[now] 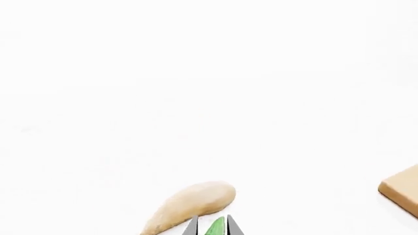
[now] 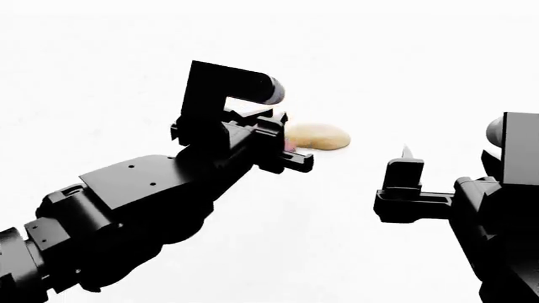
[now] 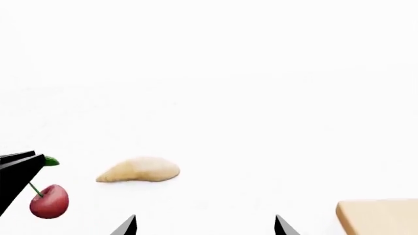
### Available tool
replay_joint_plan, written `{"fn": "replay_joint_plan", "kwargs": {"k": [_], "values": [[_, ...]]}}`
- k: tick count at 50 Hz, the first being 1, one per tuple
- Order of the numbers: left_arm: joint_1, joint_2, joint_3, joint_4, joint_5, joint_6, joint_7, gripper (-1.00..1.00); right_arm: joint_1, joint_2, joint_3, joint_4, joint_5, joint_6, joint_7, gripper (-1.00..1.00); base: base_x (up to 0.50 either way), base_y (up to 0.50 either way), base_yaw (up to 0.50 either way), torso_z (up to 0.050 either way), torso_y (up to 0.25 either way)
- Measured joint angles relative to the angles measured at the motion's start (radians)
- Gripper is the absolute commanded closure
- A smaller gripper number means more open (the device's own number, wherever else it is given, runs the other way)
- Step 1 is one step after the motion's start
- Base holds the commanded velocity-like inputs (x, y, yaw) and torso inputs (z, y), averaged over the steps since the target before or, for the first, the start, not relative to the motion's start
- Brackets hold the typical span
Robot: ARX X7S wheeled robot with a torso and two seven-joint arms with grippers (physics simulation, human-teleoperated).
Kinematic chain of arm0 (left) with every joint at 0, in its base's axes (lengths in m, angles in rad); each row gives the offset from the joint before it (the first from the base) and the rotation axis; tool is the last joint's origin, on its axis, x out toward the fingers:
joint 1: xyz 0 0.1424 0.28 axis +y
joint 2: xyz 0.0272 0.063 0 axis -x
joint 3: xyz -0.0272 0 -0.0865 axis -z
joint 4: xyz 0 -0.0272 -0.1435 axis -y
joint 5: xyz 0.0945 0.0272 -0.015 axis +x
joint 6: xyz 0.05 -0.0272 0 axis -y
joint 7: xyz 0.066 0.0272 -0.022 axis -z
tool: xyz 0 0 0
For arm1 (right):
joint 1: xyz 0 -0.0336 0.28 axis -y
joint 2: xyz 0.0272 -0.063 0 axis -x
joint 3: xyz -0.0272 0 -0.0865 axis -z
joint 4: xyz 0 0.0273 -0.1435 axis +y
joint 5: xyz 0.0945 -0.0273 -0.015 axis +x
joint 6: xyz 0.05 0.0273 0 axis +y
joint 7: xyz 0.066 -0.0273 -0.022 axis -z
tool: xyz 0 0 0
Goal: Place the cherry and the sweet potato on separate cutting boards.
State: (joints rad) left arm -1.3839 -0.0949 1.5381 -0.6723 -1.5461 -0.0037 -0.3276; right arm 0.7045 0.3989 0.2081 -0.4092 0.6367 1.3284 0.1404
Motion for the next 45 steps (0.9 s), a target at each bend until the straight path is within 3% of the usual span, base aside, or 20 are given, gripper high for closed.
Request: {"fn": "replay_joint_plan", "kwargs": {"k": [24,33,45], "values": [[-0.170,-0.501,-0.013,0.377,-0.017,-0.113,-0.096,1.00,0.083,0.049,-0.130,0.027,-0.033,-0.039,-0.021,-1.00,0.00,0.00,0.00,0.000,0.000],[-0.201,-0.599,-0.006,0.403,-0.019,-0.159,-0.102,1.00,0.107,0.063,-0.158,0.028,-0.023,-0.019,-0.032,-1.00,0.05,0.00,0.00,0.000,0.000],[-0.203,-0.660,0.000,0.403,-0.019,-0.179,-0.096,1.00,0.136,0.070,-0.203,0.044,-0.016,0.006,-0.040,-1.00,0.34,0.00,0.00,0.000,0.000]]}}
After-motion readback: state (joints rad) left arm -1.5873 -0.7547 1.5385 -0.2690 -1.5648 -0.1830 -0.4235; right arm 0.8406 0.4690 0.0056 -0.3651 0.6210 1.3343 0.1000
